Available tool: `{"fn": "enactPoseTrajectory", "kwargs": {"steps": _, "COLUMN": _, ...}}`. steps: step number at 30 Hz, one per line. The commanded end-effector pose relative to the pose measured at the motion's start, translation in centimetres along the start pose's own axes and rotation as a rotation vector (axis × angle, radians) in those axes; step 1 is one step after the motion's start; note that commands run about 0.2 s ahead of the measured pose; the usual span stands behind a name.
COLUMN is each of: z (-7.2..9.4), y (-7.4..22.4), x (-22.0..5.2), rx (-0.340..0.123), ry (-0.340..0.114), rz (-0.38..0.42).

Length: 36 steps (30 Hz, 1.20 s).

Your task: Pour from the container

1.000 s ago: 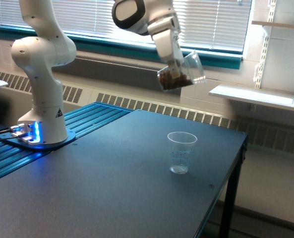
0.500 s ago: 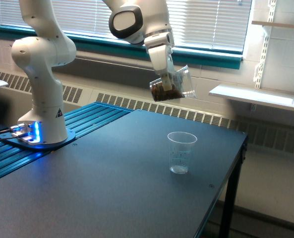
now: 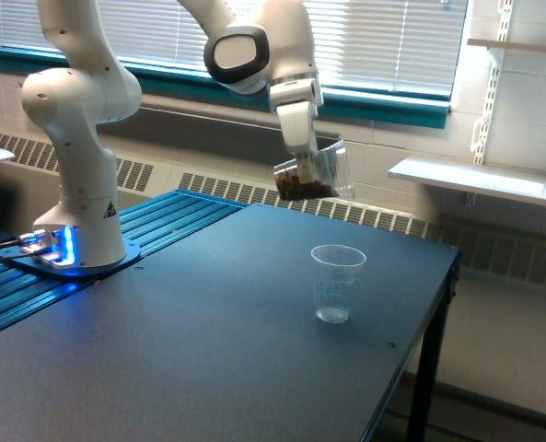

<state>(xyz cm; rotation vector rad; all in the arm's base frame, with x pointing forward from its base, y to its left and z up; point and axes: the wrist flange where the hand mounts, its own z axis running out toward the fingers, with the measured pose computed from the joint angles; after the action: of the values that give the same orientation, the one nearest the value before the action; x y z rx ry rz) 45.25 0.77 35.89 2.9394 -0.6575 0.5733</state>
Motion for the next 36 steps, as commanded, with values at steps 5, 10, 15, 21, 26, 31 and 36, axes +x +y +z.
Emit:
{"fn": "enactPoseTrajectory", "kwargs": {"steps": 5, "z": 1.2, "y": -0.3, "x": -1.2, "rx": -0.043, "ry": -0.014, "rz": 0.008}}
{"fn": "enactPoseTrajectory", "kwargs": {"steps": 10, "z": 1.6, "y": -0.3, "x": -1.7, "rx": -0.072, "ry": -0.021, "rz": -0.002}}
{"fn": "enactPoseTrajectory", "kwargs": {"steps": 15, "z": 2.1, "y": -0.4, "x": -2.2, "rx": -0.094, "ry": -0.029, "rz": -0.016}}
{"fn": "enactPoseTrajectory", "kwargs": {"steps": 21, "z": 2.9, "y": -0.6, "x": -3.2, "rx": -0.130, "ry": -0.041, "rz": -0.034}}
{"fn": "enactPoseTrajectory", "kwargs": {"steps": 26, "z": 3.2, "y": -0.6, "x": -2.9, "rx": -0.157, "ry": -0.055, "rz": -0.047}}
{"fn": "enactPoseTrajectory", "kwargs": {"steps": 31, "z": 3.6, "y": -0.9, "x": -3.2, "rx": -0.177, "ry": -0.062, "rz": -0.061}}
{"fn": "enactPoseTrajectory", "kwargs": {"steps": 36, "z": 3.9, "y": -1.3, "x": -3.3, "rx": -0.194, "ry": -0.067, "rz": -0.073}}
